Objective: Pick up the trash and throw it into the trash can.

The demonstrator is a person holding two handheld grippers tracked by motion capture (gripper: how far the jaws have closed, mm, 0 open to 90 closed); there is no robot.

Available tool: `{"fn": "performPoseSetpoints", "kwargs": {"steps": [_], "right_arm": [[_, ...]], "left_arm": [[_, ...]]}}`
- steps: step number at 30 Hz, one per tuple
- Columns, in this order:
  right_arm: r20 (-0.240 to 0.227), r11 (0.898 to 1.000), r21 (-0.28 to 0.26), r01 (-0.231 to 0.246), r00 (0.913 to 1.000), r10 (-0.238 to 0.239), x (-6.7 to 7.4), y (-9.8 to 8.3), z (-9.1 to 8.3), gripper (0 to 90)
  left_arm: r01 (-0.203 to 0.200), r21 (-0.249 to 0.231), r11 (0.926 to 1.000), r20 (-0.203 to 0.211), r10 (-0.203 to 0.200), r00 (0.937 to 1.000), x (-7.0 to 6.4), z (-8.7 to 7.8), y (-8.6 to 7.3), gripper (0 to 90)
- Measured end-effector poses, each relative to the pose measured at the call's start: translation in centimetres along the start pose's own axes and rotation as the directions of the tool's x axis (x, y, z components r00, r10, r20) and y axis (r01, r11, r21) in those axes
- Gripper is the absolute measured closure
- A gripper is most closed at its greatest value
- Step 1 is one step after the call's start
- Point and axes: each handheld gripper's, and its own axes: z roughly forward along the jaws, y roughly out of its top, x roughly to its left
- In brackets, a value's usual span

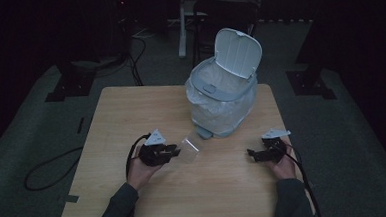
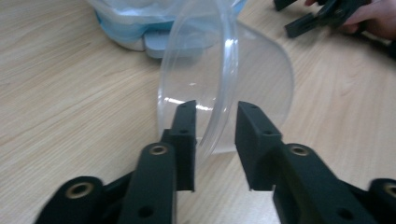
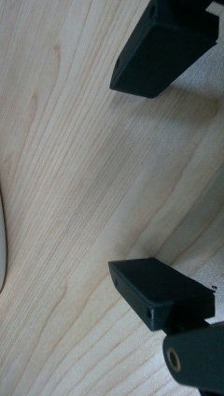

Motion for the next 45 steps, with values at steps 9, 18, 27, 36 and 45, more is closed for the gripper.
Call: {"fn": "performPoseSetpoints", "kwargs": {"steps": [9,18,27,36,45], "right_arm": [[0.0,1.0,0.0,0.0,1.0,0.0,0.0,0.0,0.0,11.3],[0.0,1.0,0.0,-0.001,1.0,0.001,0.0,0.0,0.0,11.3],[0.0,1.0,-0.001,0.003,1.0,-0.003,0.0,0.0,0.0,11.3],[0.0,1.0,0.001,0.0,1.0,0.0,0.0,0.0,0.0,11.3],[0.0,1.0,0.0,0.002,1.0,-0.002,0.0,0.0,0.0,11.3]], "left_arm": [[-0.053,0.036,0.9979,-0.018,0.054,0.9984,0.0,0.8,0.8,82.7],[-0.039,0.016,0.9991,-0.03,0.04,0.9988,0.6,0.4,1.3,84.3],[-0.023,-0.008,0.9997,-0.036,0.023,0.9991,1.2,-0.6,1.7,84.3],[-0.03,-0.024,0.9993,-0.049,0.029,0.9984,1.6,-1.4,2.4,84.3],[-0.021,-0.053,0.9984,-0.057,0.018,0.9982,2.0,-2.4,3.0,84.3]]}}
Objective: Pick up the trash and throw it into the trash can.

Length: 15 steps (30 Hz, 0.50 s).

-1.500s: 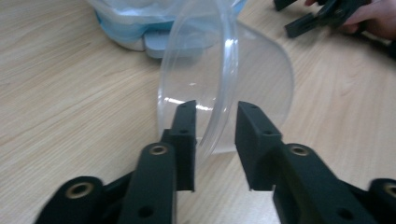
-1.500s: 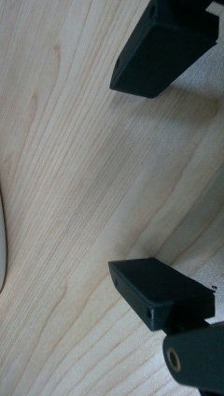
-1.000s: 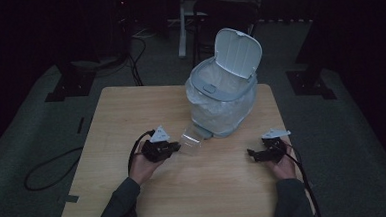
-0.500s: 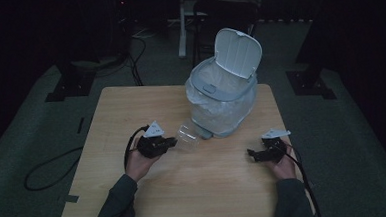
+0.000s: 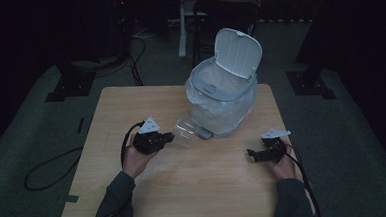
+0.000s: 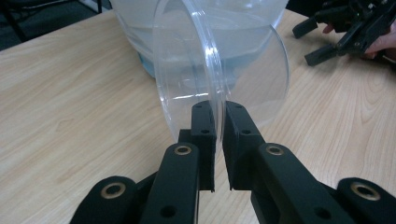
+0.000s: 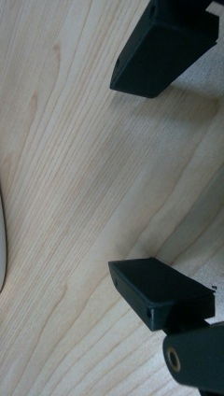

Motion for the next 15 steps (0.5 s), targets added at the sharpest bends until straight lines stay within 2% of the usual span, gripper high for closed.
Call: {"fn": "performPoseSetpoints", "kwargs": {"steps": [9,15], "right_arm": [[0.0,1.0,0.0,0.0,1.0,0.0,0.0,0.0,0.0,11.3],[0.0,1.0,-0.001,0.0,1.0,0.0,0.0,0.0,0.0,11.3]], "left_arm": [[0.0,-0.032,0.9995,-0.011,0.0,0.9999,0.5,-1.2,1.0,84.3],[-0.016,-0.043,0.999,-0.021,0.015,0.9997,0.7,-1.8,2.0,84.3]]}}
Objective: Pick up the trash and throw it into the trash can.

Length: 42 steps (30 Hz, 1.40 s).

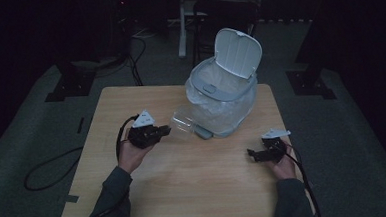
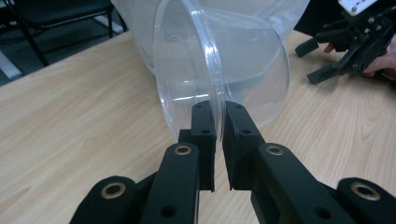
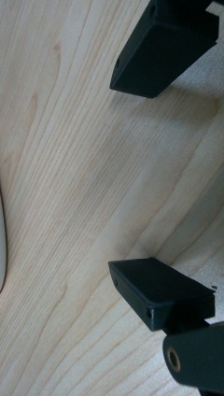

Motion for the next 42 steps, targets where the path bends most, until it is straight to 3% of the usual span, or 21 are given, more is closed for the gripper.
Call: {"fn": "performPoseSetpoints", "kwargs": {"steps": [15,42], "right_arm": [[-0.001,1.0,0.0,-0.002,1.0,0.002,0.0,0.0,0.0,11.3],[0.0,1.0,-0.001,-0.001,1.0,0.001,0.0,0.0,0.0,11.3]], "left_arm": [[-0.009,-0.045,0.999,-0.01,0.009,0.9999,0.6,-1.5,2.1,84.3],[-0.013,-0.098,0.9951,-0.038,0.009,0.9992,1.6,-4.0,4.0,84.4]]}}
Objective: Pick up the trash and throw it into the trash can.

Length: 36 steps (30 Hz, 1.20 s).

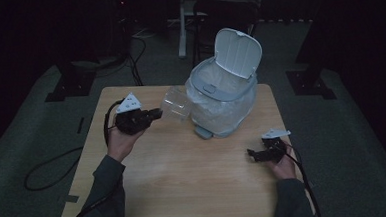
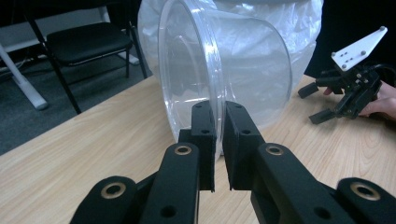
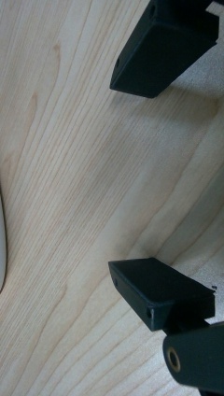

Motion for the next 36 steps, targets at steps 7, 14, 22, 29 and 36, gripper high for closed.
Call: {"fn": "performPoseSetpoints", "kwargs": {"steps": [7,14,22,29,36], "right_arm": [[0.0,1.0,0.002,-0.001,1.0,0.001,0.0,0.0,0.0,11.3],[0.0,1.0,0.001,0.001,1.0,-0.001,0.0,0.0,0.0,11.3],[0.0,1.0,0.001,0.0,1.0,0.0,0.0,0.0,0.0,11.3],[0.0,1.0,0.001,0.0,1.0,0.0,0.0,0.0,0.0,11.3],[0.0,1.0,0.001,0.0,1.0,0.0,0.0,0.0,0.0,11.3]], "left_arm": [[-0.005,-0.015,0.9999,-0.007,0.005,1.0,0.3,-0.7,0.7,84.4],[-0.013,-0.024,0.9996,-0.014,0.013,0.9998,0.6,-1.2,1.6,84.4],[-0.016,-0.036,0.9992,-0.016,0.016,0.9998,0.9,-1.5,2.6,84.4],[-0.014,-0.053,0.9985,-0.019,0.013,0.9997,1.4,-2.0,3.5,84.4],[-0.018,-0.063,0.9979,-0.02,0.017,0.9997,1.7,-2.3,4.4,84.5]]}}
